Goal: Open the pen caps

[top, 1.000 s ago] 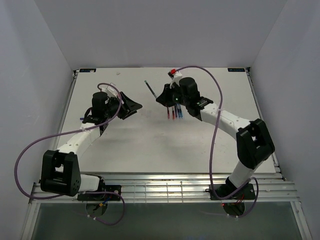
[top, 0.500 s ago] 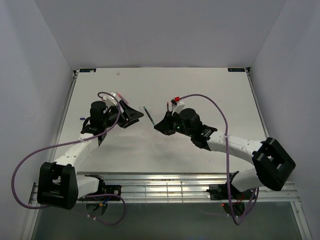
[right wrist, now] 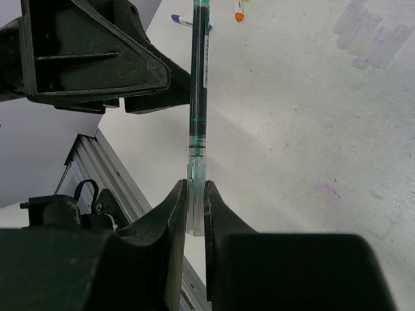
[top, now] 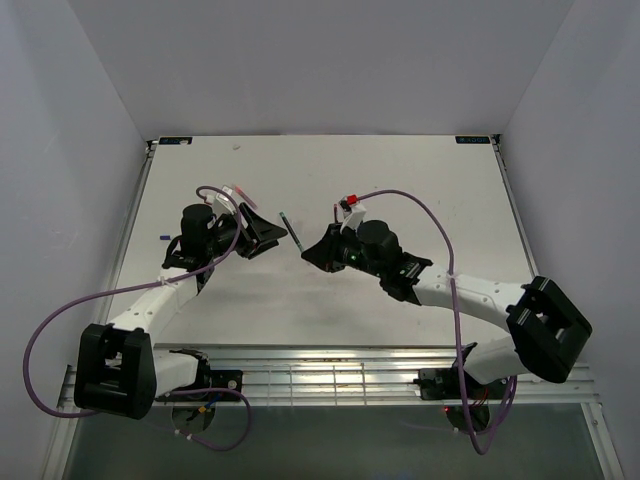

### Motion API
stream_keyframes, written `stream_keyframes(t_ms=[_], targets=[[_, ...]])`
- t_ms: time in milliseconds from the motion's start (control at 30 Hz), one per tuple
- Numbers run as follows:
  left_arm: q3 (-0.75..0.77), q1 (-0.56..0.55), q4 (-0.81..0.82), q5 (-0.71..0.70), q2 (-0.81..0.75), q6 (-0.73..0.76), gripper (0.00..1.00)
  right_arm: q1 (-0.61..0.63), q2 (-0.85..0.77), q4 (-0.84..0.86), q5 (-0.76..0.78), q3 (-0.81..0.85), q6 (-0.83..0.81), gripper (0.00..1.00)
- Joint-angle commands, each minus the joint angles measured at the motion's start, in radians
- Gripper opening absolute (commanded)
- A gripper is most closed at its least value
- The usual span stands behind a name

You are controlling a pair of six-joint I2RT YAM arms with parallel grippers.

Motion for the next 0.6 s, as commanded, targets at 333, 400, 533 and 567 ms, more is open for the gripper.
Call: stream_keyframes(t_ms=[333, 400, 533, 567], targets=[[0.041, -0.003, 0.025, 0.019, 0.021, 0.014, 0.64, 0.008, 0.072, 0.161, -0.105, 0.017, 0.040, 0.08], [0.052, -0.002, 0.025, 0.024, 0.038, 0.022, 0.62, 0.008, 0.088, 0.189, -0.128, 0.018, 0.048, 0.08], [0.080, -0.002, 0.022, 0.025, 0.061, 0.034, 0.58, 0.013, 0.126, 0.206, -0.202, 0.041, 0.053, 0.08], [0.087, -0.002, 0.016, 0.025, 0.064, 0.037, 0.56, 0.016, 0.137, 0.206, -0.209, 0.046, 0.053, 0.08]])
